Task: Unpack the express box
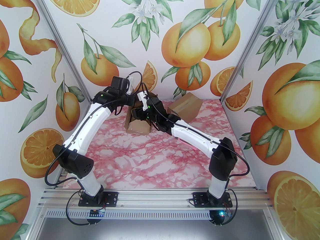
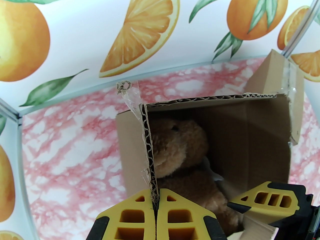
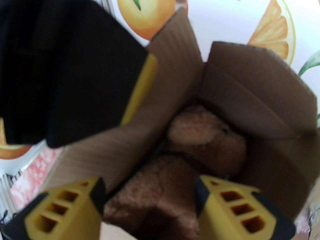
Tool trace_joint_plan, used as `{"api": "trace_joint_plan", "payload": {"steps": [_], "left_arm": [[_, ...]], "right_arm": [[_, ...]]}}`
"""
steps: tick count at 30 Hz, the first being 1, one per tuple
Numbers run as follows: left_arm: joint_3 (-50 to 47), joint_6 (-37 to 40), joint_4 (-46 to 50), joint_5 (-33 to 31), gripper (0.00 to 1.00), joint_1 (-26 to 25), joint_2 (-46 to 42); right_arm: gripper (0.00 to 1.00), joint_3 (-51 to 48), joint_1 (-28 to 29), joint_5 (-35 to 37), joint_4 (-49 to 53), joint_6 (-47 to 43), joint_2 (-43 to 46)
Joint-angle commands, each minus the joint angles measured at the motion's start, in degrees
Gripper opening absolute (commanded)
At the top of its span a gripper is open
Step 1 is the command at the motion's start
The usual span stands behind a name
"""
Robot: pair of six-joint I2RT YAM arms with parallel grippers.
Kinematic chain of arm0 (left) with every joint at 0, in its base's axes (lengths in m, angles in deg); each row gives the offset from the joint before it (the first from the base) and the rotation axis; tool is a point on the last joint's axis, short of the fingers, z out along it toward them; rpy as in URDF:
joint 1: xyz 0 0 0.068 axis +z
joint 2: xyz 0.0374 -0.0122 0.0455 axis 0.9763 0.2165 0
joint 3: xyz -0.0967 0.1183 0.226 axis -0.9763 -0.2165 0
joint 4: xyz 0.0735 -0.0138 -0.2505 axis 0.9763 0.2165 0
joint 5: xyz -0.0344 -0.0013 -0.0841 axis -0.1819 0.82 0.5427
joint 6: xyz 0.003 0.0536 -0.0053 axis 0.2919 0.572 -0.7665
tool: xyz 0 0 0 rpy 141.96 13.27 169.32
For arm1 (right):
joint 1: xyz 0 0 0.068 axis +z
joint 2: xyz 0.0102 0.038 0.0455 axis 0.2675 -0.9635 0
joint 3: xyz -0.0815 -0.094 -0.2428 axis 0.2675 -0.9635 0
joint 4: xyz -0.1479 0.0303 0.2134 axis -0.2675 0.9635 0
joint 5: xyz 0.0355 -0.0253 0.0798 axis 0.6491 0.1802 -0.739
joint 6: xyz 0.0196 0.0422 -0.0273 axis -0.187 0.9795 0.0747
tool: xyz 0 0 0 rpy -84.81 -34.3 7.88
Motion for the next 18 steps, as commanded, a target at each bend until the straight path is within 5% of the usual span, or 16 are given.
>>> {"api": "trace_joint_plan", "payload": {"steps": [1,11,18], "left_arm": [[-0.88,0.52,-4.35,-0.57,0.0,-0.83,-3.74],[-9.97,1.1,-15.41,2.67,0.0,-3.82,-10.98],[-16.88,-1.21,-23.1,3.79,0.0,-5.92,-14.26]], "right_arm": [[0.64,-0.31,-0.65,3.63,0.72,1.71,-1.56],[0.66,-3.82,-3.87,4.85,-1.44,14.15,-2.36],[0.71,-6.75,-5.58,-2.28,-10.51,28.87,-3.74]]}}
